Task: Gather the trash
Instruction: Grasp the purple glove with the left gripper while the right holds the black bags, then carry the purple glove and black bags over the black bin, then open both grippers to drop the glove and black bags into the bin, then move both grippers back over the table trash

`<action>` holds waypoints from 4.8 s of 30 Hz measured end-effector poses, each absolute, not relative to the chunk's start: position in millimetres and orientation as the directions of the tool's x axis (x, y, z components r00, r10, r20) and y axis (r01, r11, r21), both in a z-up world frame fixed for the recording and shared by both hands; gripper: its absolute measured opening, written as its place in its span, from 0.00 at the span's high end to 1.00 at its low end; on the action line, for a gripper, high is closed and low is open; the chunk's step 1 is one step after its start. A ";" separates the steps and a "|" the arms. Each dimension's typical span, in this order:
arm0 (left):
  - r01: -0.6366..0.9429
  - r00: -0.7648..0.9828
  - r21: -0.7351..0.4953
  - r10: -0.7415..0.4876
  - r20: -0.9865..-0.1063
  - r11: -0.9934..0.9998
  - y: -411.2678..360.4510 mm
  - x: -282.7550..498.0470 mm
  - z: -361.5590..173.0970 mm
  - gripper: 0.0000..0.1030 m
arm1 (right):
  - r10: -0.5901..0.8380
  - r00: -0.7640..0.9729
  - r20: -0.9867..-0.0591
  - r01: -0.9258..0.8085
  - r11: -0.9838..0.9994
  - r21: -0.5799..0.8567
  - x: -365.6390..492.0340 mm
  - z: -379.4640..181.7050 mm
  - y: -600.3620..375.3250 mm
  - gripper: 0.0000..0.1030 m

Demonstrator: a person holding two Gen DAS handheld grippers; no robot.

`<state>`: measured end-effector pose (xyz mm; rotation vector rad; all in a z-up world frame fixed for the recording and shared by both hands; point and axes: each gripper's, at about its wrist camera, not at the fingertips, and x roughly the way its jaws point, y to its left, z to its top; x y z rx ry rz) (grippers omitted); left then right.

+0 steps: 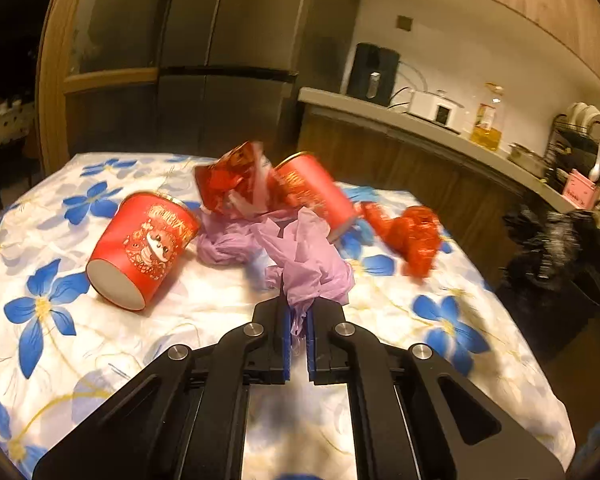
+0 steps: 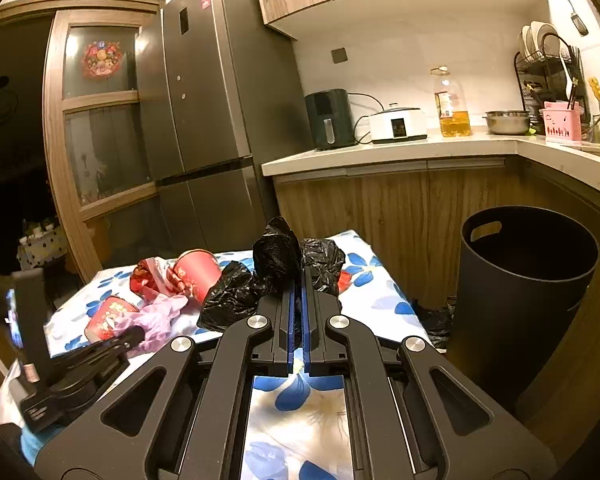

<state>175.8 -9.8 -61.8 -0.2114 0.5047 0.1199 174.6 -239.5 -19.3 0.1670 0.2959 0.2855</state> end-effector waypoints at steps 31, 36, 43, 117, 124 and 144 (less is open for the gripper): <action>0.230 0.909 -0.082 -0.244 -0.338 0.970 -188.2 213.9 14.0 0.95 | 0.062 0.984 -0.167 -0.028 0.979 0.201 159.6 6.4 -358.5 0.97; 0.301 0.897 -0.066 -0.306 -0.319 0.951 -228.6 225.7 20.9 0.95 | -0.009 0.989 -0.150 0.040 0.978 0.204 165.8 13.1 -391.3 0.97; 0.379 0.869 -0.073 -0.382 -0.315 0.922 -271.9 244.5 24.7 0.95 | -0.085 0.986 -0.146 0.114 0.972 0.206 179.8 16.4 -431.4 0.97; 0.116 0.912 0.013 -0.101 -0.398 0.993 -196.2 196.3 -20.6 0.06 | -0.132 0.948 -0.289 0.180 0.973 0.146 165.0 -11.1 -392.0 0.28; 0.043 0.922 0.001 -0.039 -0.386 0.999 -160.4 179.1 -22.0 0.06 | -0.106 0.950 -0.292 0.152 0.979 0.138 160.7 -11.6 -368.1 0.28; -0.148 0.913 -0.015 0.130 -0.387 0.989 -67.7 157.1 -38.0 0.06 | 0.058 0.938 -0.342 -0.020 0.993 0.112 194.3 -35.4 -271.9 0.28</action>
